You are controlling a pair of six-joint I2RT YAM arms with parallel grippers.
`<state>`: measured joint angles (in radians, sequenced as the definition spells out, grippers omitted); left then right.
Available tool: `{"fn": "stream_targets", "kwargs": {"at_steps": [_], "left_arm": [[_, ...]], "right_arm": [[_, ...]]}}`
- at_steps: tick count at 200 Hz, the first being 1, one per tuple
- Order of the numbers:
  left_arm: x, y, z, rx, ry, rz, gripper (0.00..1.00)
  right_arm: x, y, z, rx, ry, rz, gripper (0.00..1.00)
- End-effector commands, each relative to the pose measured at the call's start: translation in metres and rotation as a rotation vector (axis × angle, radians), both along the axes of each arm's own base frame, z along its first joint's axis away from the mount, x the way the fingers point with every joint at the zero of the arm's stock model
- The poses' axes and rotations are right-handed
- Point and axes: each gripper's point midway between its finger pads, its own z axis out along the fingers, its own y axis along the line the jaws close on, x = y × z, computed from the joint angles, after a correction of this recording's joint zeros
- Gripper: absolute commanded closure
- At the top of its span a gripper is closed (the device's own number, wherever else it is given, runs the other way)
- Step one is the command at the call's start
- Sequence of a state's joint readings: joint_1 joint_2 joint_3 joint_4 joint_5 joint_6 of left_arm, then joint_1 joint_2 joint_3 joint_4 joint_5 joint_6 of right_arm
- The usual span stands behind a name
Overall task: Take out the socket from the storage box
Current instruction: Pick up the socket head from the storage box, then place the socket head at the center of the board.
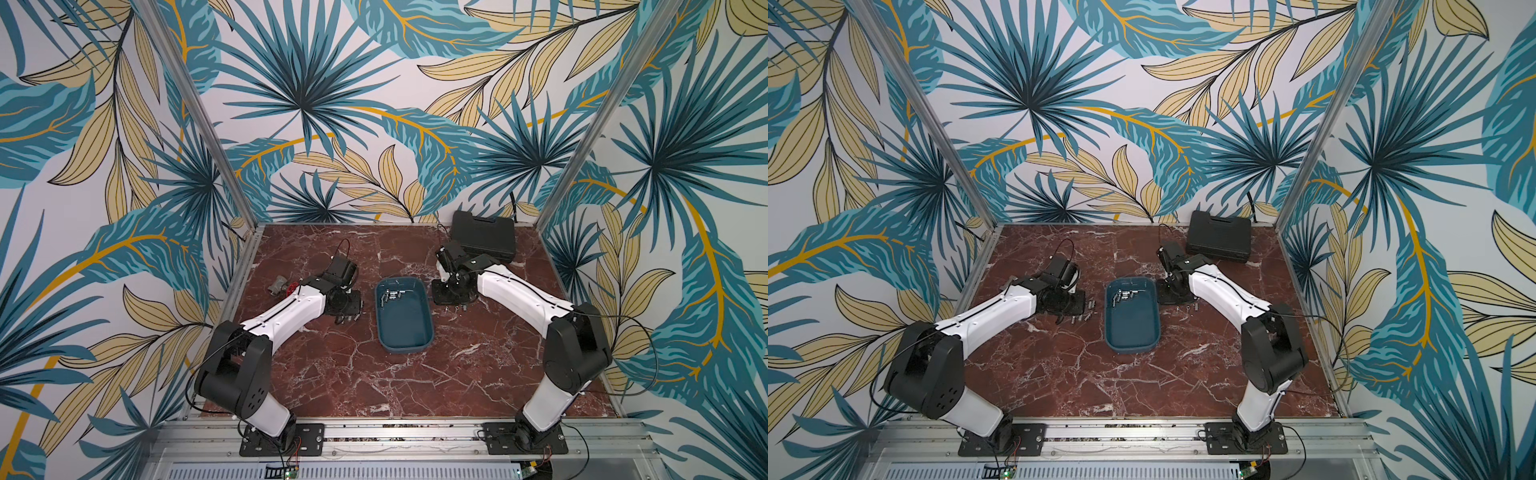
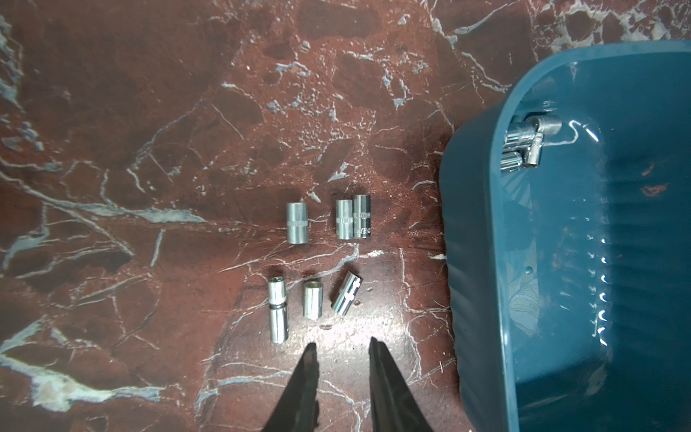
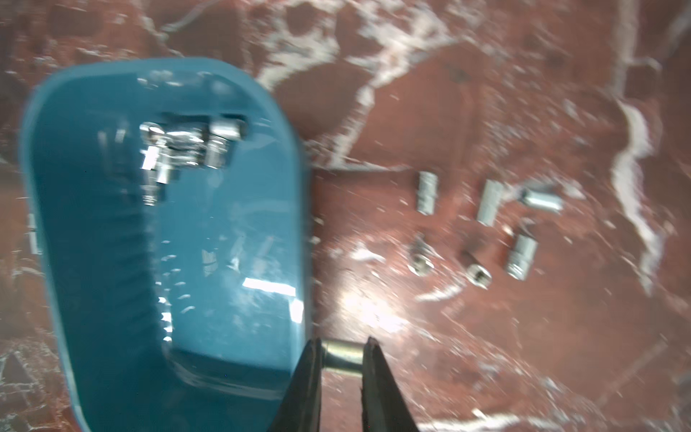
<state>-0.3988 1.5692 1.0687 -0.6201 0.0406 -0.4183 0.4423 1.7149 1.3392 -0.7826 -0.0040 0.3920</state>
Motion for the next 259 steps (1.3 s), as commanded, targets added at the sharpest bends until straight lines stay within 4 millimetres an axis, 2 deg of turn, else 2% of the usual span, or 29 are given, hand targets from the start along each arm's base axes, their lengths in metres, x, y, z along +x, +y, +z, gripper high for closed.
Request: {"fn": "stream_targets", "kwargs": {"at_steps": [1, 55, 120, 173, 230, 259], "left_arm": [[0.001, -0.003, 0.004, -0.008, -0.011, -0.008, 0.72], [0.0, -0.003, 0.004, -0.007, -0.003, -0.011, 0.72], [-0.002, -0.004, 0.004, -0.007, -0.001, -0.012, 0.72], [-0.002, -0.003, 0.004, -0.002, 0.0, -0.01, 0.72], [-0.001, -0.004, 0.003, -0.002, 0.003, -0.013, 0.72], [-0.001, -0.004, 0.004, -0.001, 0.002, -0.014, 0.72]], "right_arm": [[-0.016, -0.018, -0.013, -0.023, 0.034, -0.042, 0.84], [-0.033, -0.036, -0.053, -0.036, 0.1, -0.104, 0.85], [-0.027, -0.045, -0.083, -0.053, 0.131, -0.149, 0.85], [-0.023, -0.053, -0.092, -0.069, 0.146, -0.168, 0.84], [-0.025, -0.059, -0.095, -0.078, 0.154, -0.177, 0.76], [-0.023, -0.059, -0.092, -0.073, 0.147, -0.175, 0.74]]}}
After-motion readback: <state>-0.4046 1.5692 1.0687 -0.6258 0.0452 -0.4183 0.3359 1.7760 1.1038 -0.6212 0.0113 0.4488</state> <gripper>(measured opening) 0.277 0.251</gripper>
